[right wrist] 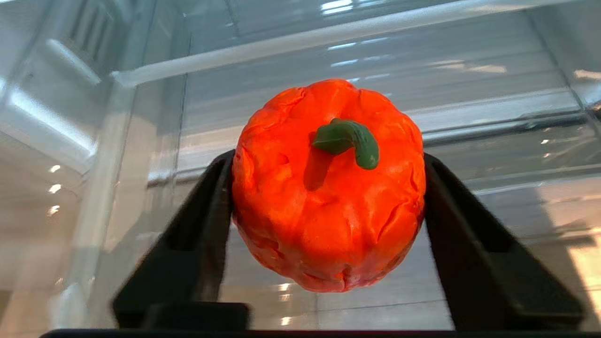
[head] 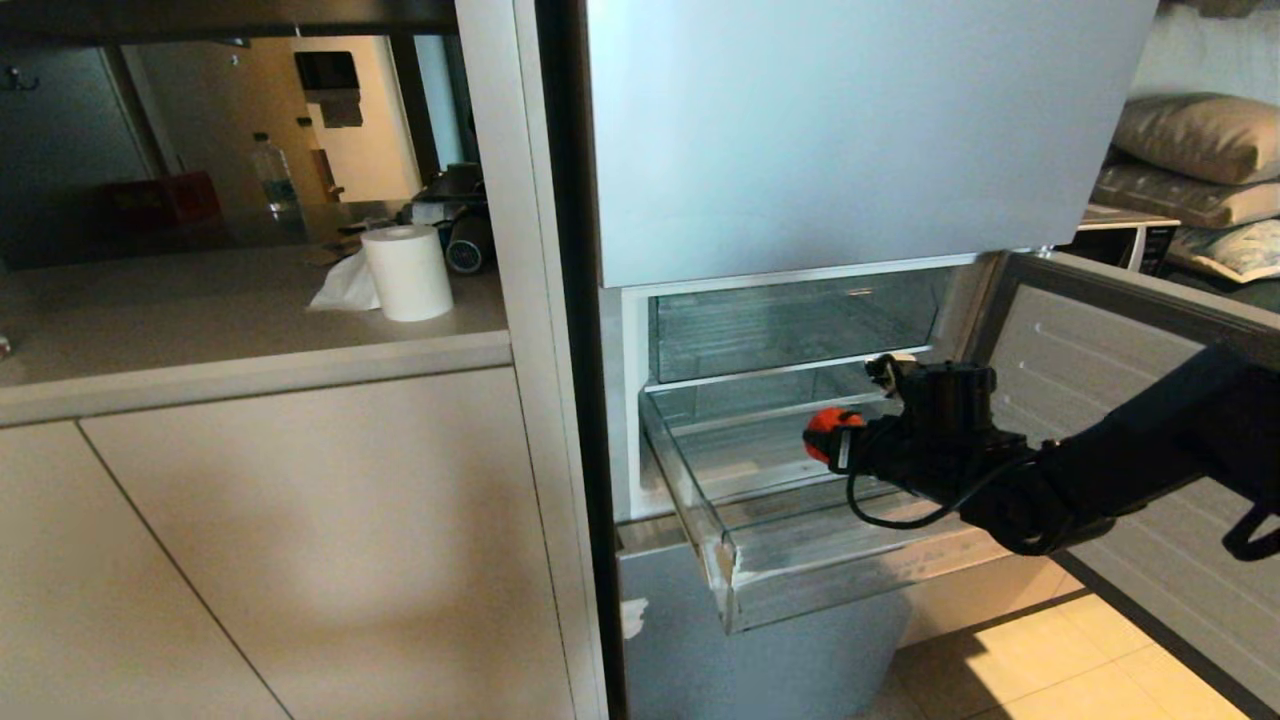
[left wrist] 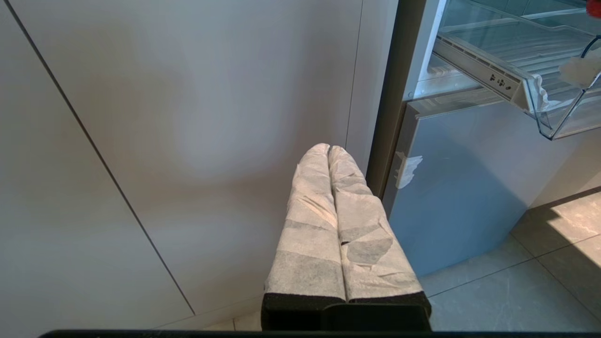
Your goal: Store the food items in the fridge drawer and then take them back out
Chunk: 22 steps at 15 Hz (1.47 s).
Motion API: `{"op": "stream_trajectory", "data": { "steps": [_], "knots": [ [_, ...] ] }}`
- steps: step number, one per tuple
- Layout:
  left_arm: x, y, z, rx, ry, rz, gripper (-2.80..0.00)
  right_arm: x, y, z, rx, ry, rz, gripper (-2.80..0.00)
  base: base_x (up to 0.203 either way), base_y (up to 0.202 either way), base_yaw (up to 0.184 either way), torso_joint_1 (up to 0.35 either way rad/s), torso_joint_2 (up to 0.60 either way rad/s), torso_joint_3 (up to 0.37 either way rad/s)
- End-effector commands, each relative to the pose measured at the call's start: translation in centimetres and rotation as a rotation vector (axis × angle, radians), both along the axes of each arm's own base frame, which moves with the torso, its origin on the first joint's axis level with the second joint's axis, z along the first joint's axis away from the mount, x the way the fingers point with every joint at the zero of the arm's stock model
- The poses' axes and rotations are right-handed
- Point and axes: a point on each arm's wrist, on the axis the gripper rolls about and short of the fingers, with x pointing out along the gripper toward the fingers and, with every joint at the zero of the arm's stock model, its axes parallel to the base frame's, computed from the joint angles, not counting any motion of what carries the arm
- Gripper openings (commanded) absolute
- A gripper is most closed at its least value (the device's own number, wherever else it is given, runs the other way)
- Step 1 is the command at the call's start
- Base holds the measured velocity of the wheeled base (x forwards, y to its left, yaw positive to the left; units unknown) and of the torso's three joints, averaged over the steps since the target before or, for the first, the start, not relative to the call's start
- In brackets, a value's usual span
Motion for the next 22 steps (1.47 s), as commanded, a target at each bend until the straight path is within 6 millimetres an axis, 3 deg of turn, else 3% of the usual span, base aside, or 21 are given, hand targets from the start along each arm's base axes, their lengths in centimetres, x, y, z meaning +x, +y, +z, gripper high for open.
{"op": "stream_trajectory", "data": {
  "steps": [1,5,8,9,12,16,18,22],
  "knots": [
    [0.0,0.0,0.0,0.000,0.000,0.000,-2.80,0.9,0.2,-0.7,-0.009,-0.005,-0.027,0.00,0.000,0.000,0.000,0.000,0.00,0.000],
    [0.0,0.0,0.0,0.000,0.001,0.000,-2.80,1.7,0.4,-0.7,-0.004,-0.020,-0.033,0.00,0.000,0.000,0.000,0.000,0.00,0.000],
    [0.0,0.0,0.0,0.000,0.002,0.000,-2.80,0.7,0.2,2.2,0.009,-0.083,-0.051,0.00,0.000,0.000,0.000,0.000,0.00,0.000],
    [0.0,0.0,0.0,0.000,0.001,0.000,-2.80,-0.4,-0.1,4.1,0.017,-0.119,-0.052,-2.80,0.000,0.000,0.000,0.000,0.00,0.000],
    [0.0,0.0,0.0,0.000,0.002,0.000,-2.80,-5.3,-0.9,9.8,0.045,-0.224,-0.041,-2.80,0.000,0.000,0.000,0.000,0.00,0.000],
    [0.0,0.0,0.0,0.000,0.001,0.000,-2.80,-15.2,-3.1,14.5,0.081,-0.343,-0.023,-2.80,0.000,0.000,0.000,0.000,0.00,0.000],
    [0.0,0.0,0.0,0.000,0.000,0.000,-2.80,-20.7,-4.8,14.9,0.096,-0.397,-0.030,-2.80,0.000,0.000,0.000,0.000,0.00,0.000],
    [0.0,0.0,0.0,0.000,0.000,0.000,-2.80,-29.8,-7.8,11.7,0.089,-0.434,-0.050,-2.80,0.000,0.000,0.000,0.000,0.00,0.000]
  ]
}}
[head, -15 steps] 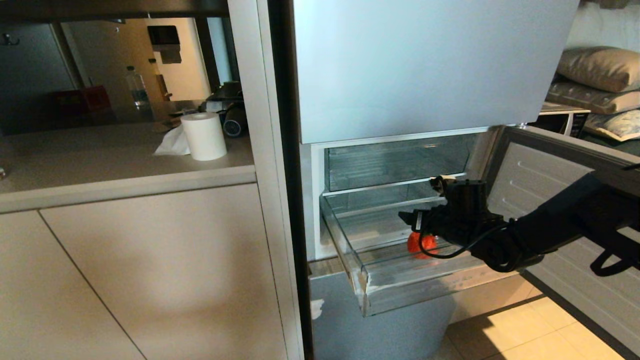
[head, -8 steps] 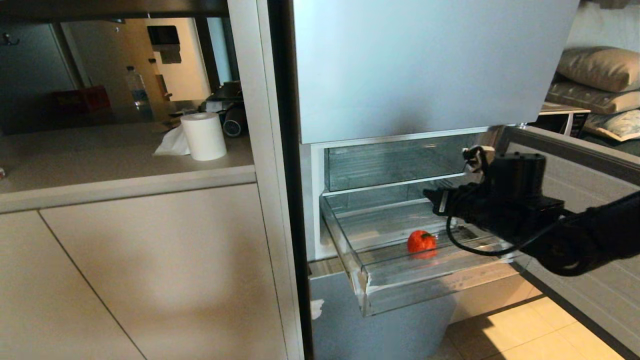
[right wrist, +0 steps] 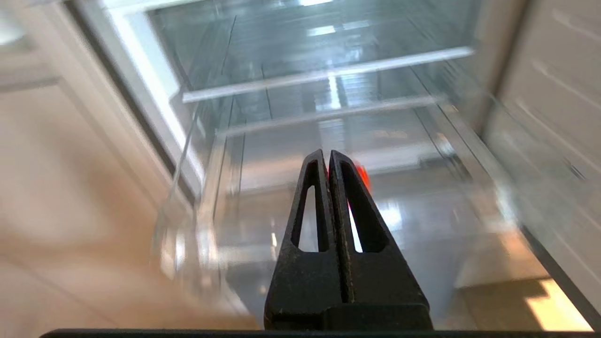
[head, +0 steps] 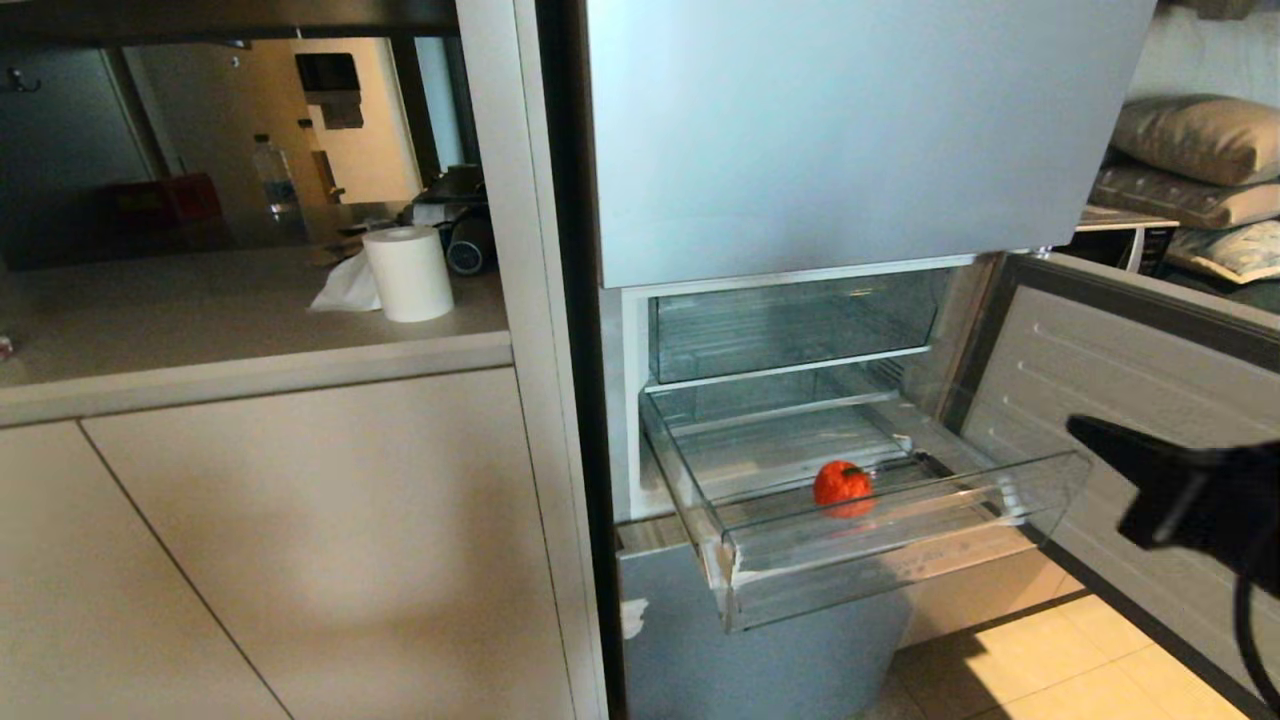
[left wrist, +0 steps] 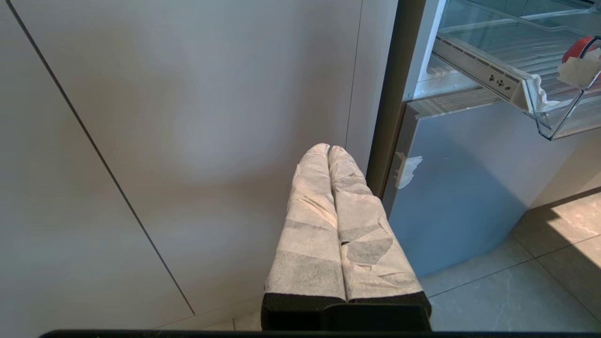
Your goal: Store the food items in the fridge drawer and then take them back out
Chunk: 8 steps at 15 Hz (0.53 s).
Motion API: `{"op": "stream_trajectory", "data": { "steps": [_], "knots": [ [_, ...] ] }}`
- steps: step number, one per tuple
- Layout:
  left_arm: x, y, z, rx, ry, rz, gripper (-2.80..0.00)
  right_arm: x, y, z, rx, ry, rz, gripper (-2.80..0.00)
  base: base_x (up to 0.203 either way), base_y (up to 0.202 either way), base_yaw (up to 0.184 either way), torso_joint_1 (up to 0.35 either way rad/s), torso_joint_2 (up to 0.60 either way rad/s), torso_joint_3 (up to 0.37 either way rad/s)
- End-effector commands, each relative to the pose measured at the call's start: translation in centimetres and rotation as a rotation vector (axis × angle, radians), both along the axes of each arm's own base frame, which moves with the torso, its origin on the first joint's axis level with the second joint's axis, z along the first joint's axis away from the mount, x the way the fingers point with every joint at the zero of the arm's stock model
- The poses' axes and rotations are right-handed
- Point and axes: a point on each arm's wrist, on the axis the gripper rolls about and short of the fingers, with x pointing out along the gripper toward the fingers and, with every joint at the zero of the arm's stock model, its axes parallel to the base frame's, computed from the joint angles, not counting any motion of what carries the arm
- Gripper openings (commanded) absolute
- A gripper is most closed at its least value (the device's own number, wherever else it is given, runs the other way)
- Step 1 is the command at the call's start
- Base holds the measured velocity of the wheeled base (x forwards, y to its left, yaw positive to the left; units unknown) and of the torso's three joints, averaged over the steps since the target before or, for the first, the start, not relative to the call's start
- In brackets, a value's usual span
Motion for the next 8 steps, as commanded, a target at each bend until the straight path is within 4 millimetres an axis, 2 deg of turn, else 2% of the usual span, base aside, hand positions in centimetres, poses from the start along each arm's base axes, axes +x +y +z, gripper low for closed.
{"op": "stream_trajectory", "data": {
  "steps": [1,3,4,6,8],
  "knots": [
    [0.0,0.0,0.0,0.000,0.001,0.000,-2.80,-7.1,-2.3,-0.8,0.035,-0.130,-0.015,-2.80,0.000,0.000,0.000,0.000,0.00,0.000],
    [0.0,0.0,0.0,0.000,0.001,0.000,-2.80,-10.7,-3.5,-2.9,0.016,-0.132,-0.053,-2.80,0.000,0.000,0.000,0.000,0.00,0.000],
    [0.0,0.0,0.0,0.000,0.001,0.000,-2.80,-11.8,-3.9,-4.2,-0.002,-0.109,-0.076,-2.80,0.000,0.000,0.000,0.000,0.00,0.000],
    [0.0,0.0,0.0,0.000,0.001,0.000,-2.80,-13.5,-4.6,-7.7,-0.074,-0.047,-0.156,-2.80,0.000,0.000,0.000,0.000,0.00,0.000],
    [0.0,0.0,0.0,0.001,0.001,0.000,-2.80,-14.8,-4.7,-9.9,-0.140,-0.009,-0.197,-2.80,0.000,0.000,0.000,0.000,0.00,0.000]
  ]
}}
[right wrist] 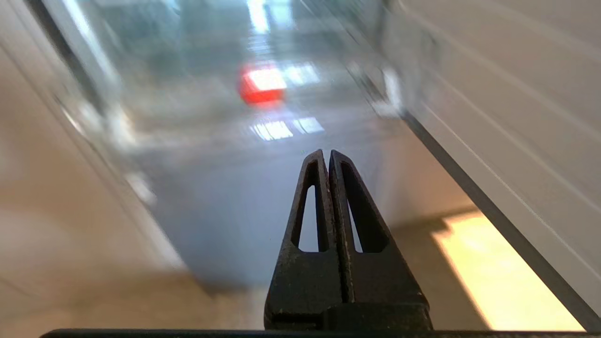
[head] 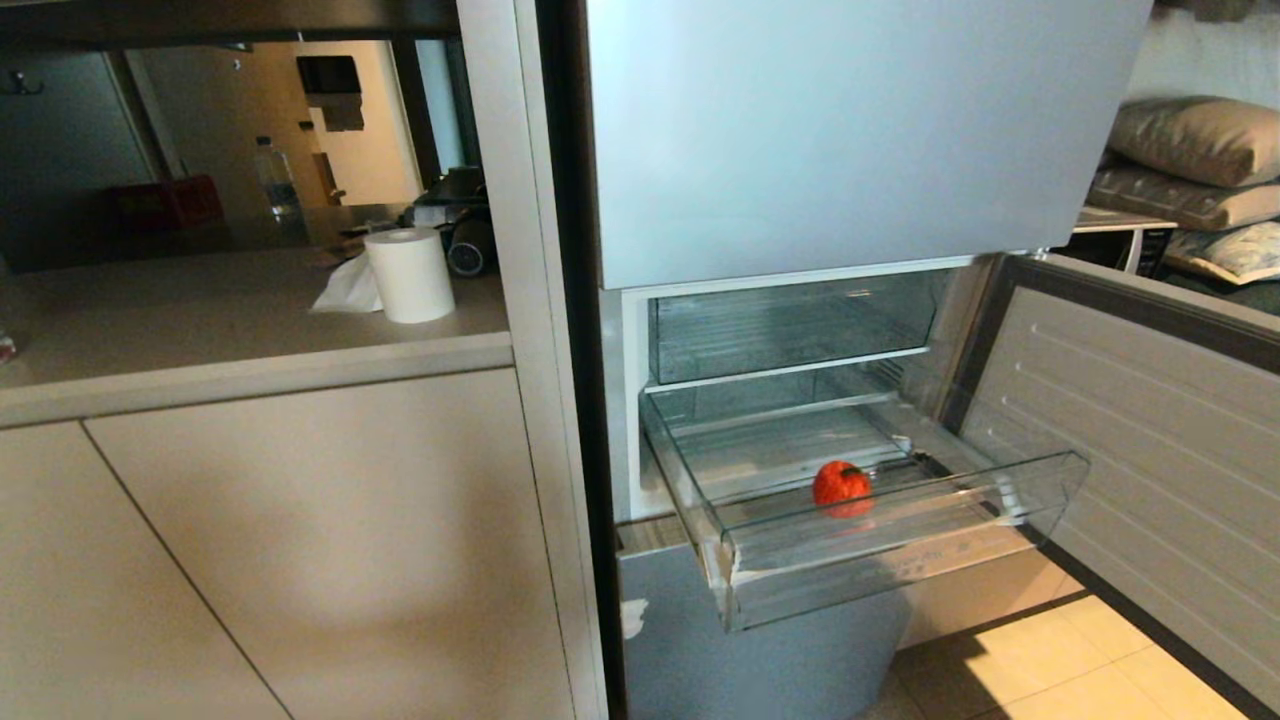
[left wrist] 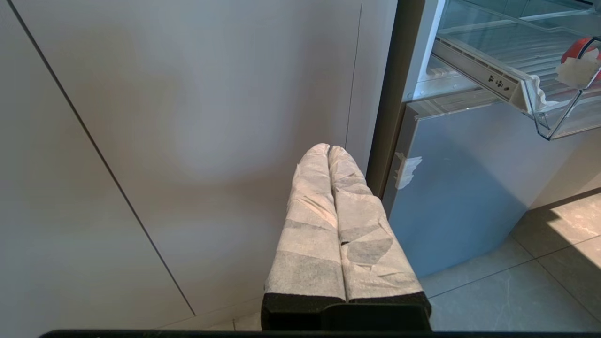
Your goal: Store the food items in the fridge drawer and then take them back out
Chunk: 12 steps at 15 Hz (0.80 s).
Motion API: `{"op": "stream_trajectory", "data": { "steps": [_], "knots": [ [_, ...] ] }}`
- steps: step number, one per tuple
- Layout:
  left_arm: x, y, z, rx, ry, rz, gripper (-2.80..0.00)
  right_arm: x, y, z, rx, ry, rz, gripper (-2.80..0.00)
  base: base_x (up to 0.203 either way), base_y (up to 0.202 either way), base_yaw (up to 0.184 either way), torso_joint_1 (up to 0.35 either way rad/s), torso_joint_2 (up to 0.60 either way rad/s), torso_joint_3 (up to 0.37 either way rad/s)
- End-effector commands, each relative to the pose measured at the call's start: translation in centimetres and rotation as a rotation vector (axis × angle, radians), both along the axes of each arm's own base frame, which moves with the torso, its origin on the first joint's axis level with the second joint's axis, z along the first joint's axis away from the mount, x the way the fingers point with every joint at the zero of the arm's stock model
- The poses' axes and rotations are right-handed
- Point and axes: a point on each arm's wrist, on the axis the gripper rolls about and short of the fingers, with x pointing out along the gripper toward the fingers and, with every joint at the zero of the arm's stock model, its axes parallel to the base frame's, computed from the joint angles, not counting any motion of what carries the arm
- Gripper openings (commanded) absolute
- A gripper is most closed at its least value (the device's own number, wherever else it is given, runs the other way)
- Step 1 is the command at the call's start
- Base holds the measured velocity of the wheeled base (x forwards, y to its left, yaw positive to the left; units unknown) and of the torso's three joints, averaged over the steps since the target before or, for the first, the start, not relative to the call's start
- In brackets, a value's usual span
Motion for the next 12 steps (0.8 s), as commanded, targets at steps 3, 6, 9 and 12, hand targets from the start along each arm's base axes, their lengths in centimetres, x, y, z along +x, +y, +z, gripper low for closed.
{"op": "stream_trajectory", "data": {
  "steps": [3,6,9,12],
  "knots": [
    [0.0,0.0,0.0,0.001,0.001,0.001,-2.80,-3.6,-0.1,-3.5,-0.074,-0.076,-0.025,-2.80,0.000,0.000,0.000,0.000,0.00,0.000],
    [0.0,0.0,0.0,0.001,0.001,0.001,-2.80,-4.4,0.0,-4.5,-0.095,-0.102,-0.009,-2.80,0.000,0.000,0.000,0.000,0.00,0.000],
    [0.0,0.0,0.0,0.001,0.000,0.001,-2.80,-4.4,-0.1,-4.6,-0.091,-0.098,-0.030,-2.80,0.000,0.000,0.000,0.000,0.00,0.000],
    [0.0,0.0,0.0,0.001,0.001,0.001,-2.80,-4.4,-0.1,-4.6,-0.073,-0.098,-0.036,-2.80,0.000,0.000,0.000,0.000,0.00,0.000]
  ]
}}
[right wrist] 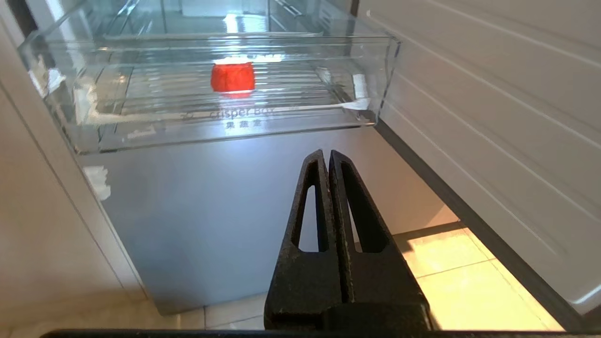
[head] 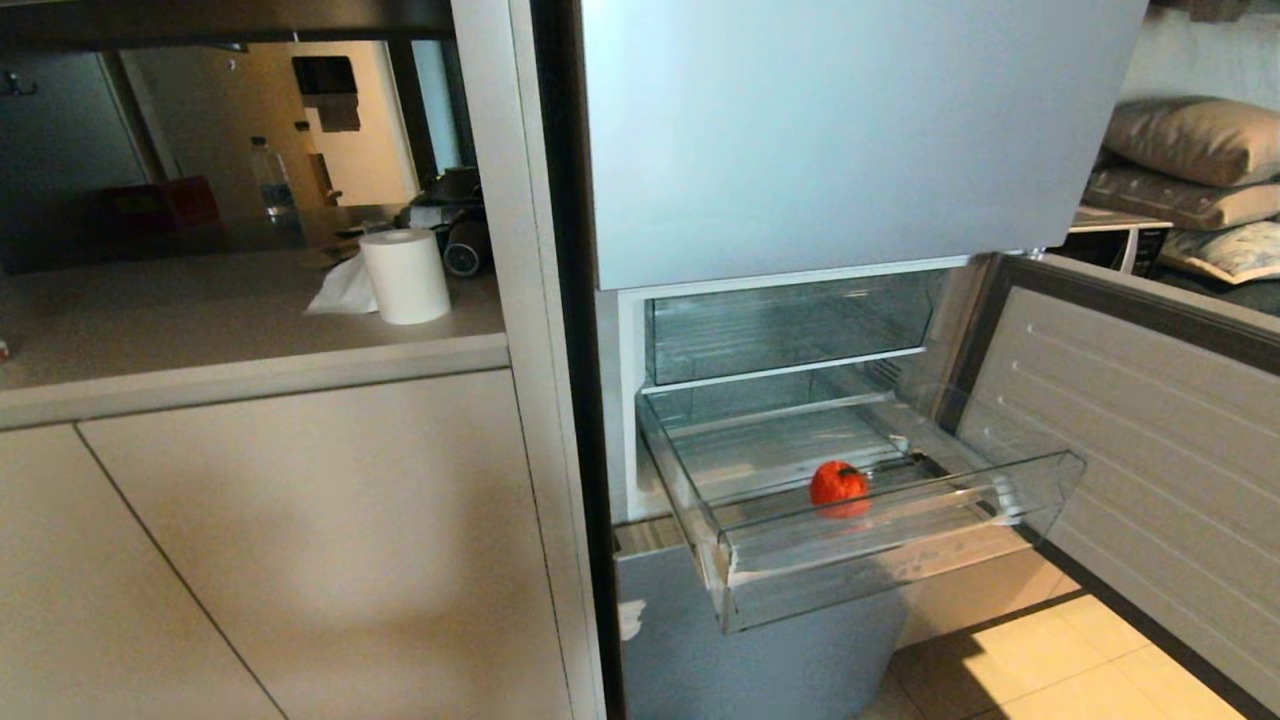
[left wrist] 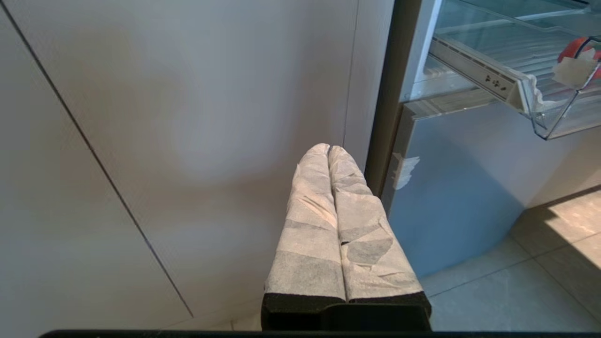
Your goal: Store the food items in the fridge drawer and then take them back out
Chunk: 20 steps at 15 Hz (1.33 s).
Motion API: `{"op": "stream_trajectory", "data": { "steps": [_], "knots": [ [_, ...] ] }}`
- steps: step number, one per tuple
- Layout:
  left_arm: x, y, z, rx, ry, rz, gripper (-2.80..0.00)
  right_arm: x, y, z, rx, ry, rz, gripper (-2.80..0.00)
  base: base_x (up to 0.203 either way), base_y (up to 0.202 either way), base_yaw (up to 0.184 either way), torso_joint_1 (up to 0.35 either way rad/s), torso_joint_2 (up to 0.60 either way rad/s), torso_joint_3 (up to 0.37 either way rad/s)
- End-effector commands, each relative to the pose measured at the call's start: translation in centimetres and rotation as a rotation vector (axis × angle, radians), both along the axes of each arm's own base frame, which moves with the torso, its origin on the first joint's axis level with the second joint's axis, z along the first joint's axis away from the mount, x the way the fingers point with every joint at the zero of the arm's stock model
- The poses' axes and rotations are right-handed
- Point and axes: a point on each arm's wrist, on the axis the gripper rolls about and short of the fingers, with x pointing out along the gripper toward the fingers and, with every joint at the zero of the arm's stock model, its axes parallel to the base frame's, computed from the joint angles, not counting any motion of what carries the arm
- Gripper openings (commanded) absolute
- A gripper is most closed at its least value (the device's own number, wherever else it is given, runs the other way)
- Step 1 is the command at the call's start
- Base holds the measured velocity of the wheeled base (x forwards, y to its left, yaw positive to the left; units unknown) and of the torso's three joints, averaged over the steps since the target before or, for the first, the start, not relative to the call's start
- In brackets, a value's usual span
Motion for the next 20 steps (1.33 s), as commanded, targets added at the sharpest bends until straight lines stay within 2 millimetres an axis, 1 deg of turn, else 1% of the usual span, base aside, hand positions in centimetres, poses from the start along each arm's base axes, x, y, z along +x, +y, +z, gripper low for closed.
{"op": "stream_trajectory", "data": {
  "steps": [1,4,8,13,15,16,18,20],
  "knots": [
    [0.0,0.0,0.0,0.000,0.001,0.001,-2.80,0.0,0.0,-0.1,0.003,0.003,-0.001,-2.80,0.004,0.003,-0.057,0.007,0.00,-0.002],
    [0.0,0.0,0.0,0.000,0.000,0.001,-2.80,0.0,0.0,-0.1,0.015,0.003,-0.002,-2.80,0.001,0.004,-0.155,0.000,0.00,0.001],
    [0.0,0.0,0.0,0.000,0.001,0.001,-2.80,0.0,0.0,-0.1,0.079,-0.003,-0.019,-2.80,0.000,0.007,-0.175,0.006,0.00,0.001],
    [0.0,0.0,0.0,0.000,0.001,0.001,-2.80,0.2,0.0,0.1,0.078,0.024,-0.016,-2.80,0.001,0.007,-0.153,0.004,0.00,0.002],
    [0.0,0.0,0.0,0.000,0.001,0.001,-2.80,0.8,-0.1,1.3,0.083,0.036,-0.044,-2.80,0.000,0.000,0.000,0.000,0.00,0.000],
    [0.0,0.0,0.0,0.000,0.001,0.001,-2.80,1.2,-0.2,2.2,0.095,0.045,-0.099,-2.80,0.000,0.000,0.000,0.000,0.00,0.000],
    [0.0,0.0,0.0,0.000,0.000,0.001,-2.80,2.7,-0.4,4.9,0.137,0.083,-0.256,-2.80,0.000,0.000,0.000,0.000,0.00,0.000],
    [0.0,0.0,0.0,0.000,0.001,0.001,-2.80,4.8,-1.0,6.8,0.184,0.133,-0.417,-2.80,0.000,0.000,0.000,0.000,0.00,0.000]
  ]
}}
